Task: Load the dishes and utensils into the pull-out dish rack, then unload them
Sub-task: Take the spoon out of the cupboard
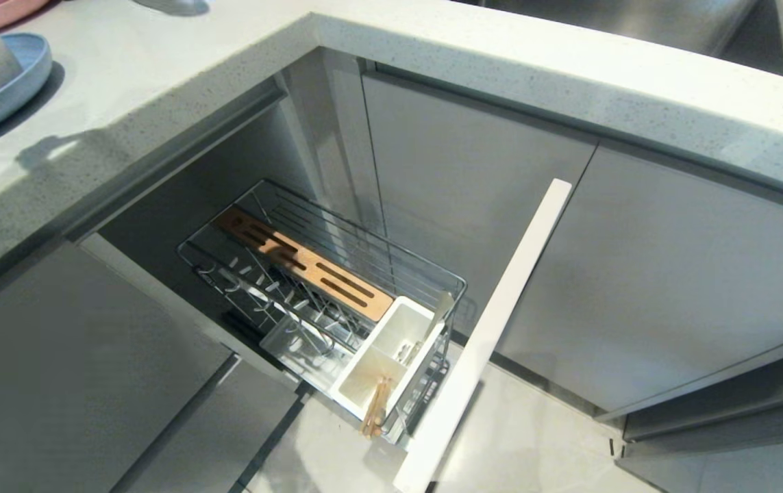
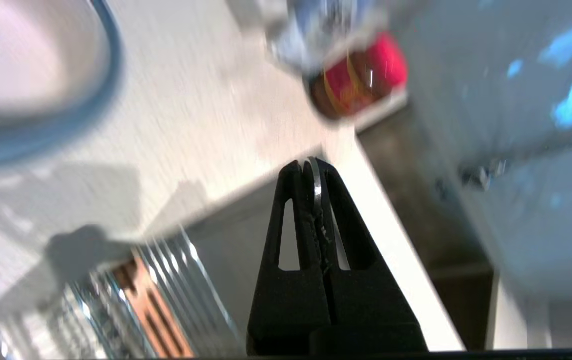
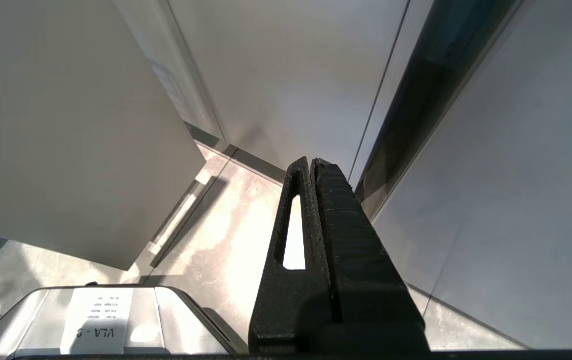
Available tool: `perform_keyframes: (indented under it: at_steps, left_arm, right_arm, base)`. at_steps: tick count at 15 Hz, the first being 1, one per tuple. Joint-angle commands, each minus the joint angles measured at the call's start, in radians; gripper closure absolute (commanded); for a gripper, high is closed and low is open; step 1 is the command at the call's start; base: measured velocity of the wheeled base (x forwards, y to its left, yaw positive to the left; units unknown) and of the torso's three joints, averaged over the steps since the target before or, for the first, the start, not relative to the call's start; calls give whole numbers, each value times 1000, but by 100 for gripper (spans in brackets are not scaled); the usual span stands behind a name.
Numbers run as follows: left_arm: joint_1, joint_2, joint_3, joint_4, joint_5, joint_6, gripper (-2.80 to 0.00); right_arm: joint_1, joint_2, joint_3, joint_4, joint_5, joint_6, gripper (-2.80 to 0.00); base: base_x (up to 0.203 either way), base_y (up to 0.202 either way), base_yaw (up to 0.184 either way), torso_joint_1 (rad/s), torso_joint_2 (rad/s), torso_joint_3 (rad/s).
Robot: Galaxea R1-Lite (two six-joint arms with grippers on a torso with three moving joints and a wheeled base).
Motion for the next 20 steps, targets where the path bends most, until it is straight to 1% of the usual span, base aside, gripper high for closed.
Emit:
perform_keyframes:
  at_steps: [1,3,4,7,10,12,13,14,16,19,20]
  left_arm:
    - [90,-65,1,-51,1,49,0]
    - [161,-100,2,-87,-14,89,0]
    - [205,-110,1,-98,-29,99,0]
    - [442,-160,4,-124,-109,116,0]
    - [656,-220,21,-130,-200,118,0]
    - [793,-258,76,-137,-268,117,0]
    - [844,-272,111,-150,-288,117,0]
    - [886,-280,142,-179,-299,117,0]
    - [934,-287,189,-215,-305,115,0]
    - [948,-279,220,-232,-305,108,0]
    - [959,-272,242,-269,-305,106,0]
  right_arm:
    - [1,-4,2,-1,0,0,0]
    - [0,-4,2,-2,0,0,0]
    - [0,-4,2,0,0,0,0]
    - [0,-4,2,0,0,0,0]
    - [0,-4,2,-1,0,0,0]
    - [1,-4,2,0,0,0,0]
    - [1,-4,2,-1,0,0,0]
    - [1,-4,2,-1,0,0,0]
    - [0,-4,2,0,0,0,0]
    - [0,-4,2,-1,0,0,0]
    - [0,-4,2,0,0,0,0]
  base:
    - [0,0,0,0,0,0]
    - [0,0,0,0,0,0]
    - [0,0,0,0,0,0]
    - [0,0,0,0,0,0]
    - [0,0,0,0,0,0]
    - [0,0,0,0,0,0]
    - [0,0,0,0,0,0]
    - [0,0,0,0,0,0]
    - [0,0,0,0,0,0]
    - [0,0,0,0,0,0]
    - [0,0,0,0,0,0]
